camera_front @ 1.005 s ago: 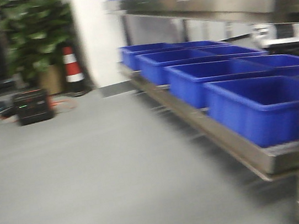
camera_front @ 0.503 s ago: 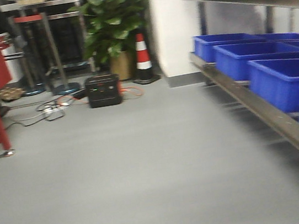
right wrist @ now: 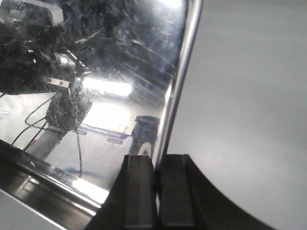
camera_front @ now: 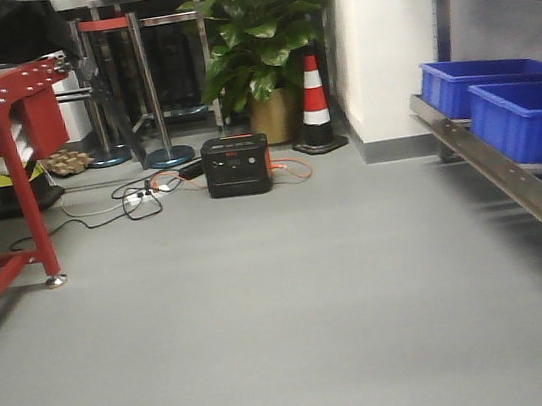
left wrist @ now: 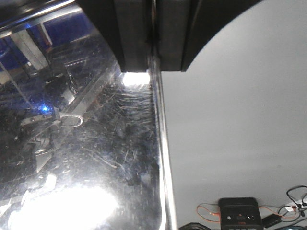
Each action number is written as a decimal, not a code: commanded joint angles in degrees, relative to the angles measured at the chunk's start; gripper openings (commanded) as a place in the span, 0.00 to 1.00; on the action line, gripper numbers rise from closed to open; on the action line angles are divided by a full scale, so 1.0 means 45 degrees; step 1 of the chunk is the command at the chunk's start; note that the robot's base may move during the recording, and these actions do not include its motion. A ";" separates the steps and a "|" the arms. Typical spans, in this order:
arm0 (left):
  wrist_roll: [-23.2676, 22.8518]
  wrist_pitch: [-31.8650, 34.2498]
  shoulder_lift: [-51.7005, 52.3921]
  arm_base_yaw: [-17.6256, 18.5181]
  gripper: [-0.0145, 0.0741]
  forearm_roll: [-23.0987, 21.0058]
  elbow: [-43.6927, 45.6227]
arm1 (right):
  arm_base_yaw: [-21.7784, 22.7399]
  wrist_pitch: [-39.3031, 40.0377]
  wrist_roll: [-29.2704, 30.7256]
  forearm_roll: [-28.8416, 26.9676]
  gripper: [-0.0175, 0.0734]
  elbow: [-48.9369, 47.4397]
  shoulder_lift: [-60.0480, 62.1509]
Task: Stack silver trays without gaps
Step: 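Turn past the cone and drive to the other shelf with the tray, then bring the held tray above the stacked silver trays on the upper shelf, then lower the tray onto the stack and open both grippers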
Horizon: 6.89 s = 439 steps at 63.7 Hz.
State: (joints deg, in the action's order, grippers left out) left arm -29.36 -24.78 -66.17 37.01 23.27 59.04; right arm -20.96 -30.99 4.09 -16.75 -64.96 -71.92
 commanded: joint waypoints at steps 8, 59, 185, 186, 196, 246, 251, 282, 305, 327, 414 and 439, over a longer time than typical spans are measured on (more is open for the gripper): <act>-0.0018 -0.0166 0.0215 -0.0290 0.15 0.0673 0.0043 | 0.0165 0.0127 0.0301 0.0964 0.11 0.0024 0.0200; -0.0018 -0.0166 0.0215 -0.0290 0.15 0.0673 0.0043 | 0.0165 0.0127 0.0301 0.0964 0.11 0.0024 0.0200; -0.0018 -0.0165 0.0215 -0.0313 0.15 0.0673 0.0043 | 0.0165 0.1960 0.0301 0.0964 0.11 0.0024 0.0114; -0.0018 -0.0165 0.0215 -0.0313 0.15 0.0673 0.0043 | 0.0165 0.1971 0.0301 0.0964 0.11 0.0024 0.0114; -0.0018 -0.0165 0.0215 -0.0313 0.15 0.0673 0.0043 | 0.0165 0.2144 0.0301 0.0964 0.11 0.0024 0.0114; -0.0018 -0.0165 0.0215 -0.0313 0.15 0.0673 0.0043 | 0.0165 0.2144 0.0301 0.0964 0.11 0.0024 0.0114; -0.0018 -0.0165 0.0215 -0.0313 0.15 0.0673 0.0043 | 0.0165 0.2144 0.0301 0.0964 0.11 0.0024 0.0114; -0.0018 -0.0165 0.0215 -0.0313 0.15 0.0673 0.0043 | 0.0165 0.2144 0.0301 0.0964 0.11 0.0024 0.0114; -0.0018 -0.0165 0.0215 -0.0313 0.15 0.0673 0.0043 | 0.0165 0.2306 0.0301 0.0964 0.11 0.0024 0.0114; -0.0018 -0.0165 0.0215 -0.0313 0.15 0.0861 0.0043 | 0.0165 0.2424 0.0301 0.0922 0.11 0.0024 0.0114; 0.1811 -0.3016 -0.3406 -0.2685 0.15 0.0650 0.2200 | -0.0493 -0.1392 0.0301 -0.0120 0.11 -0.4994 -0.6052; 0.1479 -0.2938 -0.3514 -0.3180 0.71 0.0658 0.2200 | -0.0493 -0.0601 0.0301 -0.0234 0.82 -0.4994 -0.6052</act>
State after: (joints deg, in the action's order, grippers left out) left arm -22.00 -38.30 -82.24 23.80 25.68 68.36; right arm -23.35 -35.57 4.76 -18.12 -86.86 -99.43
